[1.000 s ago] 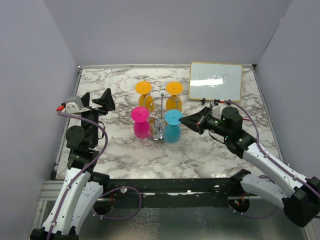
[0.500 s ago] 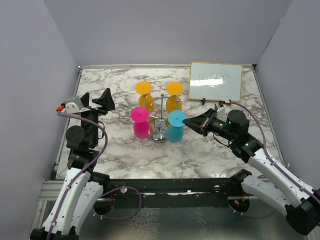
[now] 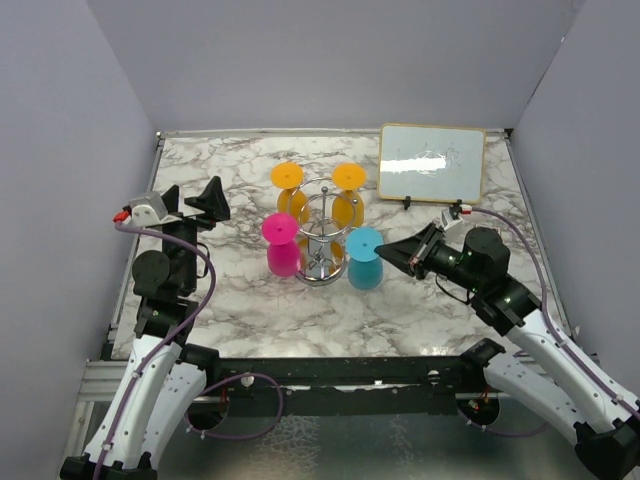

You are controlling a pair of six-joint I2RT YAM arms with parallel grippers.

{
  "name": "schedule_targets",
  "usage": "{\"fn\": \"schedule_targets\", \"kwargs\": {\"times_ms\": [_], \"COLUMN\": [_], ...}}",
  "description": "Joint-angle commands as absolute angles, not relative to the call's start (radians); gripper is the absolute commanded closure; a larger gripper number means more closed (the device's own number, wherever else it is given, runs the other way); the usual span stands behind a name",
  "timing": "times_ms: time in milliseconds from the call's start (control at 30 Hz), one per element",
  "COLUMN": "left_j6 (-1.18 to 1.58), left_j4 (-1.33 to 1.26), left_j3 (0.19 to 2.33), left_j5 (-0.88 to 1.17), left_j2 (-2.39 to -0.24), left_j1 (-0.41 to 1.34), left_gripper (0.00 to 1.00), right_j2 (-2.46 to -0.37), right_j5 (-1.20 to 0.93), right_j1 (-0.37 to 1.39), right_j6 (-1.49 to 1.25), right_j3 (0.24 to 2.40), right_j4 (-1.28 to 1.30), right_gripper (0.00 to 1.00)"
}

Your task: Take the wine glass off the wine glass rack

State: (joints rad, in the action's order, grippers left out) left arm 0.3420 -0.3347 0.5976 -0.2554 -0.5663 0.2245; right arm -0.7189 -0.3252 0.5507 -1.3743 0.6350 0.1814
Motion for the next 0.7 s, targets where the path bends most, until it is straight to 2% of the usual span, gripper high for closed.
{"fn": "schedule_targets", "kwargs": {"times_ms": [0, 167, 367, 533, 667], "left_j6": [0.326, 0.302, 0.322, 0.350, 0.375], "left_j4": [-0.330, -0.289, -0.253, -0.166, -0.101], "left_j3": [0.611, 0.649, 0.689, 0.822, 0.951], "left_j5": [-0.267, -0.212, -0.179, -0.065, 0.022], "left_j2": [-0.572, -0.585, -0.617, -0.721, -0.792], "left_j1": [0.227, 0.227, 0.227, 0.227, 0.227], "left_gripper": [0.01, 0.01, 0.01, 0.01, 0.01], "right_j2": [-0.666, -0.604, -0.504, -0.383, -0.374], "right_j5": [-0.289, -0.249, 0.013, 0.162, 0.143], "right_j1": [0.557, 0.556, 0.557, 0.557, 0.557], "right_j6": [-1.251, -0.985, -0.727, -0.502, -0.268], "right_j3": [0.648, 0.714, 0.846, 0.914, 0.975], "right_j4": [0.261, 0.419, 0.646, 0.591, 0.498], "right_gripper": [0.98, 0.98, 0.98, 0.98, 0.98]}}
